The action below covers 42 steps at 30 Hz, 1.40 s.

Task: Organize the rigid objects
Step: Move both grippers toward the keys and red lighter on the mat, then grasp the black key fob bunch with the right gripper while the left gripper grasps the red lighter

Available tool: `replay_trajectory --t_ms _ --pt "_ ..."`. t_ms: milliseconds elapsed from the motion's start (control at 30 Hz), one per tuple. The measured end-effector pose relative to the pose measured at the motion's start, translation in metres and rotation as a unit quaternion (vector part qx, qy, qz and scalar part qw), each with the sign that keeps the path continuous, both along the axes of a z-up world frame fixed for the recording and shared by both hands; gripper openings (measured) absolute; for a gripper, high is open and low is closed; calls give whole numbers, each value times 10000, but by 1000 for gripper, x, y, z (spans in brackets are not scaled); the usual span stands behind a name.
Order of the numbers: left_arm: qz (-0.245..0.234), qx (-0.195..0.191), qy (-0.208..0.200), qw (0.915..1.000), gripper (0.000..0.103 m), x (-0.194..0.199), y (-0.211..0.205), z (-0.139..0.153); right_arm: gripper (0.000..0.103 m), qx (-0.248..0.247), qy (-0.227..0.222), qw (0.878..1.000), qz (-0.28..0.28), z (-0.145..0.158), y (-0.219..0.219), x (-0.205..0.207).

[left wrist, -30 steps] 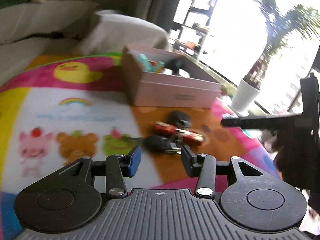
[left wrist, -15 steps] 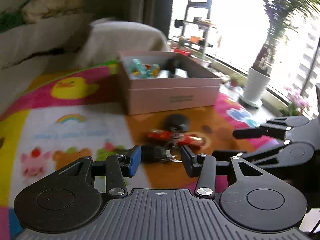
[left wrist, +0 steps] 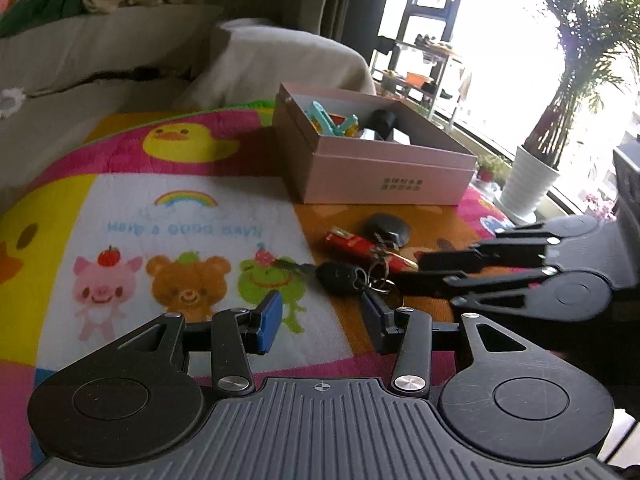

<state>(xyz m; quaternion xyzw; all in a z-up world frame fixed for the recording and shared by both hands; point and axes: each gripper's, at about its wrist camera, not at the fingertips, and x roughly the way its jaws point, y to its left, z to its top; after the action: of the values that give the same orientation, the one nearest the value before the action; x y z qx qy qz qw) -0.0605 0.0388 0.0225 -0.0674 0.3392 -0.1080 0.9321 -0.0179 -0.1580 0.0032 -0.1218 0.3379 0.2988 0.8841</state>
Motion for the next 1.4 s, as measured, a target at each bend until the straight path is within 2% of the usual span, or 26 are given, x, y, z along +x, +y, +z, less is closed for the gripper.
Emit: replay_trajectory --t_ms 167,300,433,600,700,767,867,933,1033,1100,1167,1300,1400 --pt "-112 -24 11 9999 48 -2 -3 -3 24 21 70 9999 -96 0 -19 -18" --pt "-567 54 -92 9983 48 -6 -19 -1 24 32 66 9996 -259 2 -40 -35" --pt "-959 394 -221 9944 48 -2 -45 0 24 6 28 9982 -591 0 -63 -48" --pt "-1281 991 -315 9863 51 22 -75 -5 24 42 43 9959 -904 0 -87 -64" --pt "-1403 1139 -367 9829 52 32 -83 -11 24 -13 37 9950 -999 -2 -95 -73" --pt "-1401 1229 -435 9815 52 37 -83 -12 24 0 121 9947 -1025 -3 -100 -77" --pt "-883 1501 -411 9839 52 48 -70 -14 25 77 145 9947 -1019 -2 -105 -80" --pt "-601 1415 -335 9875 52 52 -54 -14 26 113 139 9945 -1028 -1 -105 -79" --pt "-308 1356 -261 9899 49 50 -32 -11 36 189 97 9945 -1026 1 -102 -72" --pt "-162 1292 -227 9912 49 44 -19 -10 49 269 95 9951 -942 2 -94 -63" --pt "-38 1127 -155 9935 49 37 -7 -9 56 324 126 9966 -745 2 -81 -50" --pt "40 819 -93 9966 49 18 6 -7 56 101 257 9983 -507 -1 -45 -8" --pt "-150 620 -85 9979 49 7 3 -4 59 90 387 9975 -589 -2 -25 25"
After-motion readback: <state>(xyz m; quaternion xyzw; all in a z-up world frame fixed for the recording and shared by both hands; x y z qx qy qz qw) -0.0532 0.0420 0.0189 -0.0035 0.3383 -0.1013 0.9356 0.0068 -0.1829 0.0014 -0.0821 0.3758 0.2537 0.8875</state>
